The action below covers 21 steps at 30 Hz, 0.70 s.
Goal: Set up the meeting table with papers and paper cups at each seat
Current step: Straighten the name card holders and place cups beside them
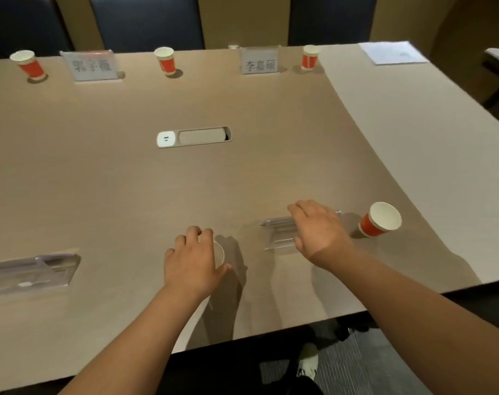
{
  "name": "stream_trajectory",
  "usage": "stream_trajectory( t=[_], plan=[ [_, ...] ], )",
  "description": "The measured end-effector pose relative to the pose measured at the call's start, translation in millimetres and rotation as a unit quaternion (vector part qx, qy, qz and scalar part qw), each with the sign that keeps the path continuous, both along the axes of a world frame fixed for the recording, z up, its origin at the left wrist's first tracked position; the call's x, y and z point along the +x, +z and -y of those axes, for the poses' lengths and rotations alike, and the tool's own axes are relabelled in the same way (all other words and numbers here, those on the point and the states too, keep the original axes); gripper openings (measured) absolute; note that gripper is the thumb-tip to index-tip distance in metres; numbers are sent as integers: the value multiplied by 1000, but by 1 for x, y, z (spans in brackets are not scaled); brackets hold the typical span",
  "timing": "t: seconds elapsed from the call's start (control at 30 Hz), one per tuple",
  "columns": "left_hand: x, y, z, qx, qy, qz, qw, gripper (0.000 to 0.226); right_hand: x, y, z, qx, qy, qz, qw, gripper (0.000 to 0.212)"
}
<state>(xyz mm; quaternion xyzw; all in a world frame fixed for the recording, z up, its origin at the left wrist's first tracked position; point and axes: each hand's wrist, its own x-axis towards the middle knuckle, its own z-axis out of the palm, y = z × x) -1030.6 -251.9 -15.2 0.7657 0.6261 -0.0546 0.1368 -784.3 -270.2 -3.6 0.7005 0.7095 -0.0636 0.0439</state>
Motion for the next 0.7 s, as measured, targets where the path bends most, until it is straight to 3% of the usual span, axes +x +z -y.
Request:
stream_trajectory(
  t=[0.13,0.27,0.4,0.5,0.57,0.7],
  plan=[
    [11,-11,-4,-46,68,-59,995,85,20,-27,-26,-77,8,19,997,57],
    [14,-21,-7,-101,130,-27,986,86,30,-37,-36,-85,56,26,994,44],
    [14,-32,-15,-96,94,18,991,71,35,-40,-38,-95,74,4,993,42],
    [17,-37,-18,-93,37,19,995,88,38,-40,-38,-101,69,-3,993,42],
    [20,-36,-22,-108,53,21,993,98,38,-41,-38,-108,63,-7,992,40],
    [25,-43,-28,-89,46,48,994,70,37,-39,-38,-122,54,-5,991,39]
  ],
)
